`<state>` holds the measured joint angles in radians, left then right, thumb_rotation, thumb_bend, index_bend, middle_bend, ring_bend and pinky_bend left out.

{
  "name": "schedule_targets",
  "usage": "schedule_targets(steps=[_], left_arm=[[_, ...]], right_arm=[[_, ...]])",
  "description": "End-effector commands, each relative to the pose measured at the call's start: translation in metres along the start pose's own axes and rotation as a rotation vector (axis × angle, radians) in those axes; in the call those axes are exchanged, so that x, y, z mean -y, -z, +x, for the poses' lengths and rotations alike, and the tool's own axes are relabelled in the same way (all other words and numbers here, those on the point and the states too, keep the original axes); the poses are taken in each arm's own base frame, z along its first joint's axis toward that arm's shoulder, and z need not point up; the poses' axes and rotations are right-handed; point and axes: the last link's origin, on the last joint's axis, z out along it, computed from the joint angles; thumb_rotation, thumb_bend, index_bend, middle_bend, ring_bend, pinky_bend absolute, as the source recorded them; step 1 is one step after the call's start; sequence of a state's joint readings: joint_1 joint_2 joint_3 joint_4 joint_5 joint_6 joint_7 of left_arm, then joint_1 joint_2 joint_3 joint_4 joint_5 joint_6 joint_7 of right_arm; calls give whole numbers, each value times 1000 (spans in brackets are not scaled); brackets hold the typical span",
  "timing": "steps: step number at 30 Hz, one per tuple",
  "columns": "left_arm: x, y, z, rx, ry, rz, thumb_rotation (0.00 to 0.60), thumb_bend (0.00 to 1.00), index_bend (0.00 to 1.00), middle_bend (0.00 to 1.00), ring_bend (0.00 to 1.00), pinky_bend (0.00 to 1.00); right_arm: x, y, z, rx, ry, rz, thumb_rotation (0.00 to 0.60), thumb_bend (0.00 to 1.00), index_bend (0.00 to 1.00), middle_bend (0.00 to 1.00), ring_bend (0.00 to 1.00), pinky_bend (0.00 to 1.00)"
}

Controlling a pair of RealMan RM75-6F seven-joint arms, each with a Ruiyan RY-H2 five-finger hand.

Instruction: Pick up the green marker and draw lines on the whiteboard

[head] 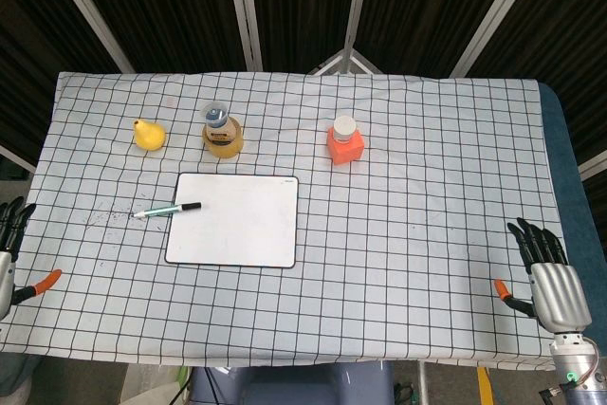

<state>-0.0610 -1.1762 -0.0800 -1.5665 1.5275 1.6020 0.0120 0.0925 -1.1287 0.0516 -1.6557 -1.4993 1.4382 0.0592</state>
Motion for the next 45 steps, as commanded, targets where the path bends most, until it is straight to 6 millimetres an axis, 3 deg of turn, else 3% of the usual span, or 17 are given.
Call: schedule_targets(steps=[1,9,12,17,23,32,45], left_arm=[[0,-1,-1,9,1,6,600,126,22,0,0,0],[-4,-9,-11,73,-7,42,600,124,28,0,0,0],[-10,-19,-15,95,-11,55,600,125,83,0,0,5],[-28,-49,-26,115,-42,44,600,164,220,19,0,54],[-64,-91,-52,159,-50,33,600,256,372,78,0,80],[-111,-131,-88,250,-77,57,600,343,414,93,0,80],[-139,-161,-121,308,-157,132,600,365,421,83,0,79]], right_arm=[[0,0,0,-1,-2,-1,600,325,0,0,0,0],[1,-1,3,-38,-21,7,600,324,0,0,0,0],[0,-1,3,-38,-29,6,600,324,0,0,0,0],[0,-2,2,-32,-30,9,600,324,0,0,0,0],[-1,-3,3,-27,-47,-1,600,325,0,0,0,0],[-2,-4,3,-15,-65,-3,600,324,0,0,0,0],[-2,-5,4,0,-89,-2,600,325,0,0,0,0]])
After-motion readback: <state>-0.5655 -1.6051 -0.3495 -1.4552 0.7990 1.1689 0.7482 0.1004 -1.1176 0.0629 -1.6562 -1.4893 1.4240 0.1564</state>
